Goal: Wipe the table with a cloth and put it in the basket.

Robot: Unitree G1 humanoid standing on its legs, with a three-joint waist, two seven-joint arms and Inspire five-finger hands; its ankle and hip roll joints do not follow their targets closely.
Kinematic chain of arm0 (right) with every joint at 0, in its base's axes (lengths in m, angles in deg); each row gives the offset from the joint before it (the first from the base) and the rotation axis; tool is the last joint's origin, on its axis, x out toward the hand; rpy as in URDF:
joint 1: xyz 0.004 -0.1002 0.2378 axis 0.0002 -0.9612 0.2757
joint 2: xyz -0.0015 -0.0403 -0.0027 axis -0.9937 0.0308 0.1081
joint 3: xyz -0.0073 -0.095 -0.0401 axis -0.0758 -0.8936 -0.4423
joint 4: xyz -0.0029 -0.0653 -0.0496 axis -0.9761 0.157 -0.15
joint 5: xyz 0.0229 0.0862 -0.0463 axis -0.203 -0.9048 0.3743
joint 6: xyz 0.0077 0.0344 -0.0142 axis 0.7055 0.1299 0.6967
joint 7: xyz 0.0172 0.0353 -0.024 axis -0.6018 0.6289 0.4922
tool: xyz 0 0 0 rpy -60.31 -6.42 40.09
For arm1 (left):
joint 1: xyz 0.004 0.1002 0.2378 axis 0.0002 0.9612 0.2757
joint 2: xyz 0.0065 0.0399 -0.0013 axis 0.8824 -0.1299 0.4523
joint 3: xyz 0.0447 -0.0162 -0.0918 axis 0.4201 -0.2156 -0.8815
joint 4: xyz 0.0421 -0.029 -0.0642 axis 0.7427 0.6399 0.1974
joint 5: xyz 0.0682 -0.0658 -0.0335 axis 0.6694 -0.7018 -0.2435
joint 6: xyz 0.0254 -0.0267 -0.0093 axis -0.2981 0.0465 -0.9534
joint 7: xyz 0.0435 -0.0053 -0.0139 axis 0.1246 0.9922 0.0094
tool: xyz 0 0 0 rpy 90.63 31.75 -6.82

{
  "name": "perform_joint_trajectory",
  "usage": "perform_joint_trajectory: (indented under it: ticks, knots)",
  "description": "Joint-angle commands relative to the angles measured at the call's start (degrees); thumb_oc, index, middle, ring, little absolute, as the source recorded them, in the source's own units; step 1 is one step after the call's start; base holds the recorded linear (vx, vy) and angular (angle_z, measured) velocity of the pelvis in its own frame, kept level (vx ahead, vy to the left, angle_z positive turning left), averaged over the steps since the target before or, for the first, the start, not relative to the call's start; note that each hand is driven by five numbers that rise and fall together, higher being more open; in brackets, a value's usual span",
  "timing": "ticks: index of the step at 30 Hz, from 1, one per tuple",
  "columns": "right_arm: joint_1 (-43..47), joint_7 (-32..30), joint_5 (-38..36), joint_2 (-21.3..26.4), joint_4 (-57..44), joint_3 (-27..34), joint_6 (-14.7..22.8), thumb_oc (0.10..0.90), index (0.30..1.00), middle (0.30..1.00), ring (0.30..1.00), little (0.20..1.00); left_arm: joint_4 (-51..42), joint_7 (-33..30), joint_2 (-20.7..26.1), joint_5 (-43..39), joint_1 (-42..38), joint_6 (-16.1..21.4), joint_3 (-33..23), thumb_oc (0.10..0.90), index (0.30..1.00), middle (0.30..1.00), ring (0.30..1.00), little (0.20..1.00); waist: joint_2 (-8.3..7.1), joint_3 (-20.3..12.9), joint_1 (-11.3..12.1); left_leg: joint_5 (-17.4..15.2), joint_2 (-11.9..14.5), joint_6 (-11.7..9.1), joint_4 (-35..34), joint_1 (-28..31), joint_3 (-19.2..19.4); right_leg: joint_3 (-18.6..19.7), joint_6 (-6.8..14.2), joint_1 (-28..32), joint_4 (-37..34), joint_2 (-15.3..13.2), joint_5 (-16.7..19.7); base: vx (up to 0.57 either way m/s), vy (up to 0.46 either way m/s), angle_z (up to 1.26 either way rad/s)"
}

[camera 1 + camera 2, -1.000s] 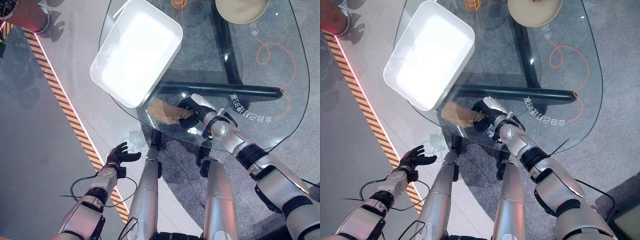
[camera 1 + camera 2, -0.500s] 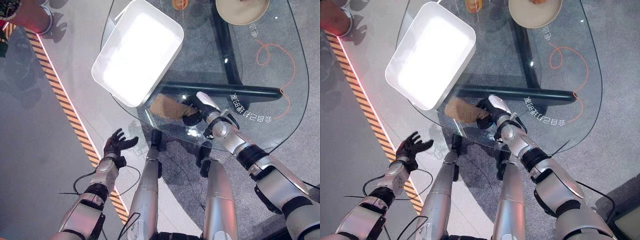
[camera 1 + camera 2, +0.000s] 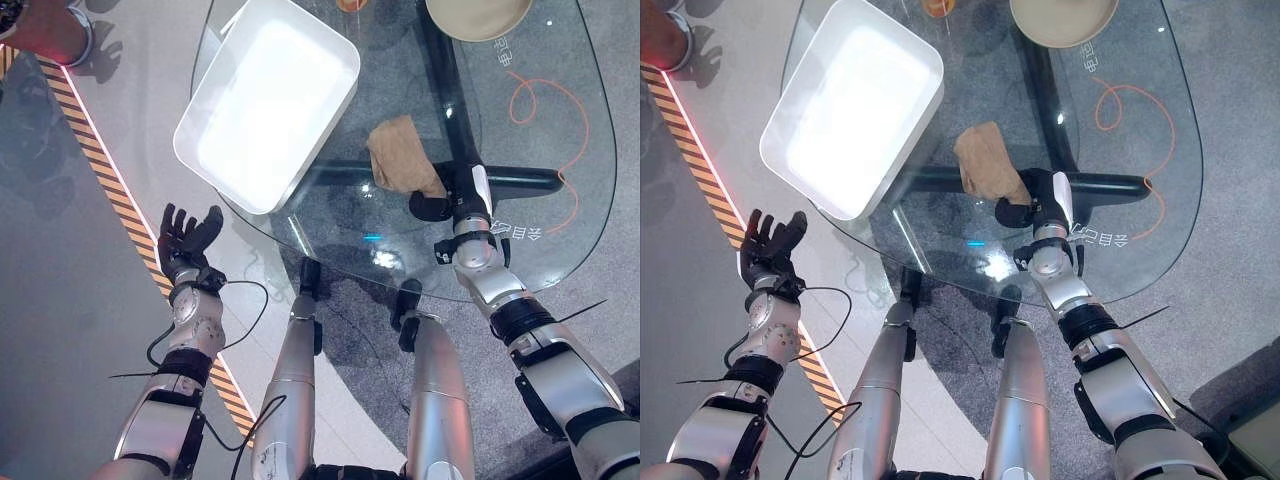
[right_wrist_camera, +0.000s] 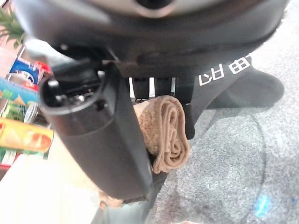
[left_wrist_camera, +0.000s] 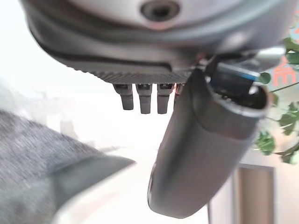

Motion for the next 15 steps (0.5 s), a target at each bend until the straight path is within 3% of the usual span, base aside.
perform_joint_trajectory:
  ticks: [1, 8, 15]
  knots:
    - [0.08, -2.17, -1.01, 0.68, -9.86, 3.71, 8.19, 0.1, 0.3, 0.3, 0.3, 0.2, -4.69, 1.43, 4.39, -0.25, -0.53, 8.33, -5.45, 0.8, 0.9, 0.9, 0.9, 0.9, -0.76, -1.29, -0.76, -9.79, -5.5, 7.13, 8.39, 1.09, 6.25, 0.43, -0.15, 1.33, -5.63, 4.79, 4.47, 0.01, 0.024, -0.03]
    - [-3.77, -1.89, 3.01, -1.33, -22.58, 8.14, 10.88, 0.1, 0.3, 0.3, 0.3, 0.2, -14.54, 9.87, 1.34, -4.42, 1.68, 11.7, -7.34, 0.8, 0.9, 0.9, 0.9, 0.9, -0.81, -1.29, -1.39, -10.3, -5.56, 7.46, 8.07, 1.28, 6.44, 1.08, 0.07, 1.46, -5.9, 5.21, 4.2, 0.0, 0.002, -0.01]
    - [-5.79, 0.26, 8.25, -4.14, -32.05, 9.55, 12.42, 0.1, 0.3, 0.3, 0.3, 0.2, -22.33, 20.43, -3.29, -10.5, 3.76, 9.2, -7.75, 0.8, 0.9, 0.9, 0.9, 0.9, -1.07, -1.29, -1.64, -10.71, -5.7, 7.75, 8.05, 1.58, 6.58, 1.23, 0.39, 2.01, -6.57, 5.24, 4.41, 0.0, 0.0, -0.01]
